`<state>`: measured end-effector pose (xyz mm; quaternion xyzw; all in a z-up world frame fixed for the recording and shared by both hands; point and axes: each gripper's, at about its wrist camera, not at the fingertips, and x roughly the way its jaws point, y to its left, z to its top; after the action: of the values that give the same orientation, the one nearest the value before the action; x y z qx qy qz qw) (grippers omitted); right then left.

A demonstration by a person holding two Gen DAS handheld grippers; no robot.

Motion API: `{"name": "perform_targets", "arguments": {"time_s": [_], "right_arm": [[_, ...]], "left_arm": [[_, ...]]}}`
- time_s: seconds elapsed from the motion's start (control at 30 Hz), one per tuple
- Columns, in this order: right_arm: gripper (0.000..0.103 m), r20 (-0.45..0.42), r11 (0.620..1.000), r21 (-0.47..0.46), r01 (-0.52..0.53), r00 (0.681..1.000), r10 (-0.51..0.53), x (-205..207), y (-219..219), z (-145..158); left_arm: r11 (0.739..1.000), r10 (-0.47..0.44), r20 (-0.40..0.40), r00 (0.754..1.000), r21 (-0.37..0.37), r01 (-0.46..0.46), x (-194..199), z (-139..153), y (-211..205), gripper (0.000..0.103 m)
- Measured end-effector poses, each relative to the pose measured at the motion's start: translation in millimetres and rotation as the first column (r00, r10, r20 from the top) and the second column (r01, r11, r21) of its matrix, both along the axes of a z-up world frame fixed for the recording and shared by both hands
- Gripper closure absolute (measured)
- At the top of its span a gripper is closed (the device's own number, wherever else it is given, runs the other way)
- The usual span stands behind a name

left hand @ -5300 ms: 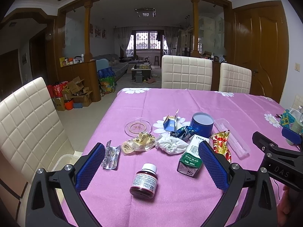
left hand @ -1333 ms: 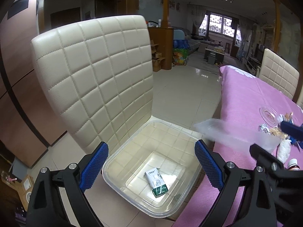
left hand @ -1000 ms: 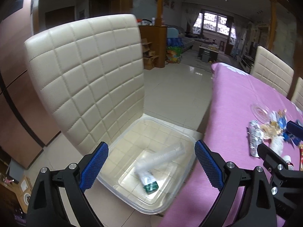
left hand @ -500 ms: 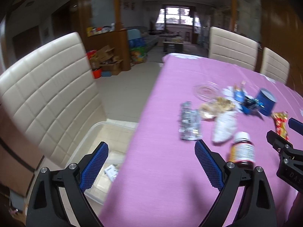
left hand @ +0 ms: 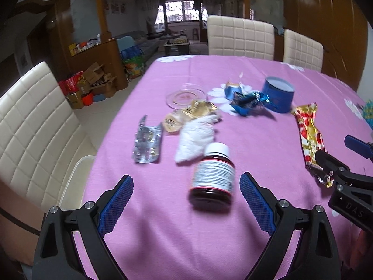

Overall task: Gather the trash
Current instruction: 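Grasp the red-gold snack wrapper with the right tool while the left grasps the brown medicine bottle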

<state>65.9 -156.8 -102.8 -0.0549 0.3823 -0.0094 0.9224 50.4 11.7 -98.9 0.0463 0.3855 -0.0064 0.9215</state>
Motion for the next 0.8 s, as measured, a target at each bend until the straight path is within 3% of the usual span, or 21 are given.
{"name": "perform_targets", "arguments": {"time_s": [0.2,0.3,0.37,0.47,0.53,0.57,0.8], "right_arm": [[0.025,-0.055,0.999,0.027,0.027,0.998,-0.025,4.2,-13.7,-17.4],[0.027,-0.096,0.998,0.053,0.029,0.995,-0.023,7.1,-15.9,-27.2],[0.043,-0.126,0.997,0.067,0.034,0.992,-0.026,10.3,-17.1,-33.9],[0.063,-0.158,0.993,0.108,0.043,0.987,-0.025,14.2,-19.8,-41.5],[0.065,-0.156,0.994,0.103,0.041,0.987,-0.025,13.2,-19.0,-42.1],[0.066,-0.154,0.994,0.105,0.04,0.988,-0.023,12.8,-18.3,-42.1],[0.067,-0.075,0.998,0.062,0.025,0.997,-0.02,2.5,-6.6,-26.0]], "left_arm": [[1.0,-0.018,-0.061,0.998,0.003,0.018,9.8,-13.4,-7.9,0.013],[0.999,-0.022,-0.092,0.996,-0.031,0.019,14.7,-18.9,-4.0,0.013],[0.999,-0.023,-0.099,0.995,-0.046,0.019,15.4,-21.0,-2.3,0.013],[0.998,-0.028,-0.113,0.993,-0.058,0.021,16.8,-24.1,-0.6,0.03],[0.997,-0.037,-0.138,0.99,-0.073,0.027,19.0,-28.8,-0.1,0.051],[0.998,-0.031,-0.13,0.991,-0.064,0.023,18.5,-28.9,-0.1,0.056],[0.997,-0.036,-0.073,0.997,-0.064,0.032,8.7,-19.3,3.2,0.058]]}}
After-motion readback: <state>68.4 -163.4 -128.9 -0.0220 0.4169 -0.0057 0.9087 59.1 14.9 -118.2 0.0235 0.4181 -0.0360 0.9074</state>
